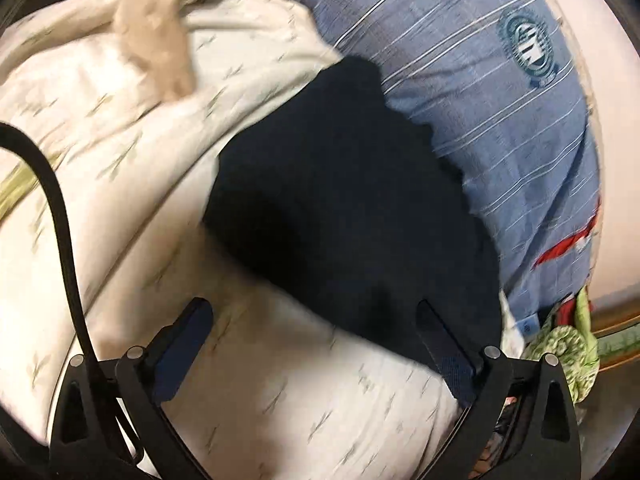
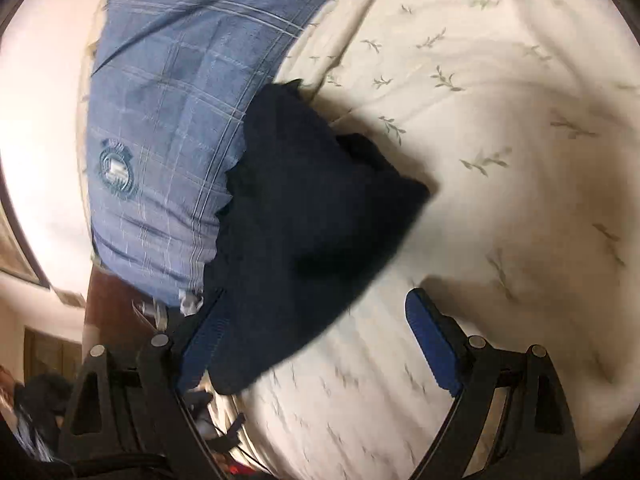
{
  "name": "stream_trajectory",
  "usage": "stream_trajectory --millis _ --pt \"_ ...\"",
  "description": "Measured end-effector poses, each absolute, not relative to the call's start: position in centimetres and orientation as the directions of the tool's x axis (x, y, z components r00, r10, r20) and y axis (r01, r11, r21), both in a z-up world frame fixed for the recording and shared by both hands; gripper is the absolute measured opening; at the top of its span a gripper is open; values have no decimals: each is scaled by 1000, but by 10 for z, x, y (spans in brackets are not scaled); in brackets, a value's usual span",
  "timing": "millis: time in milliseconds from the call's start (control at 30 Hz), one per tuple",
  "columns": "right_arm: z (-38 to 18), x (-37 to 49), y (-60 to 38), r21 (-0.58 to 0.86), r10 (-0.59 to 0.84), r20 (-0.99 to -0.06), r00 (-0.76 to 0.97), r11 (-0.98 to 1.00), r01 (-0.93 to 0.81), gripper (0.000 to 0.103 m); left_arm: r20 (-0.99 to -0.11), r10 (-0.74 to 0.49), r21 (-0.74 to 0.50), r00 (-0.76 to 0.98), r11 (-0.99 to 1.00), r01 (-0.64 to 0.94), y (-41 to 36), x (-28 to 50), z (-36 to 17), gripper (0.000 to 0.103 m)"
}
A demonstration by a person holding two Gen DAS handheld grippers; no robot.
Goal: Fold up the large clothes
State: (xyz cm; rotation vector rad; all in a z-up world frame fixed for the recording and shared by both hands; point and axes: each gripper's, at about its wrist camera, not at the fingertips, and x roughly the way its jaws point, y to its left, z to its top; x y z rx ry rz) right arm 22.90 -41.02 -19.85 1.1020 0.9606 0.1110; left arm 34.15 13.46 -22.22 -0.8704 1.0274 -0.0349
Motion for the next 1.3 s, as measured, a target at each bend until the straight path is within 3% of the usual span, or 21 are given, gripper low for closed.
stream_trajectory --millis 67,200,233,267,300,333,367,467,700,933,1033,1067,1133,1167,1233,1300 --pt "-199 245 -408 811 527 -570 630 482 331 89 -696 -432 -683 574 644 -344 135 354 -221 101" --pt "-194 271 -401 795 509 -582 634 519 313 88 -712 -432 -664 553 671 -330 128 380 -226 101" --pt "-196 276 -400 779 500 -600 624 542 314 83 -715 -425 -659 555 675 -332 127 382 -226 101" --pt "-199 279 -399 768 493 -613 617 556 317 68 -714 -402 -649 573 688 -325 126 386 -225 95" --pt "-201 283 -398 760 487 -618 617 572 309 59 -728 -370 -620 577 715 -323 125 385 -222 83" --pt "-203 284 -397 754 489 -622 611 584 300 39 -772 -310 -549 554 766 -336 122 387 -221 35" --pt "-202 281 -397 752 480 -620 621 590 294 33 -780 -315 -541 541 774 -329 122 389 -223 13" --pt "-189 272 -390 715 433 -622 652 654 247 25 -758 -328 -573 564 747 -336 127 381 -224 8" --pt "-129 245 -351 504 241 -639 730 848 161 16 -731 -230 -520 642 797 -306 129 358 -188 5" --pt "-104 180 -335 510 228 -627 745 843 172 15 -733 -249 -533 633 788 -307 156 298 -174 6" --pt "-131 146 -336 478 204 -705 679 844 243 17 -799 -246 -480 549 812 -333 161 278 -205 16" --pt "-148 140 -338 464 196 -742 642 840 280 31 -815 -252 -479 522 800 -361 166 274 -219 26" --pt "-186 132 -352 471 216 -806 552 797 377 43 -774 -302 -559 557 740 -375 181 261 -227 29" --pt "-191 124 -361 530 253 -782 570 752 393 46 -784 -286 -544 551 743 -390 184 259 -223 41" --pt "-179 106 -377 546 220 -773 595 708 447 54 -810 -160 -457 565 775 -437 193 245 -198 56" --pt "-155 91 -383 535 157 -751 642 714 451 55 -792 -56 -416 608 778 -471 199 229 -171 60"
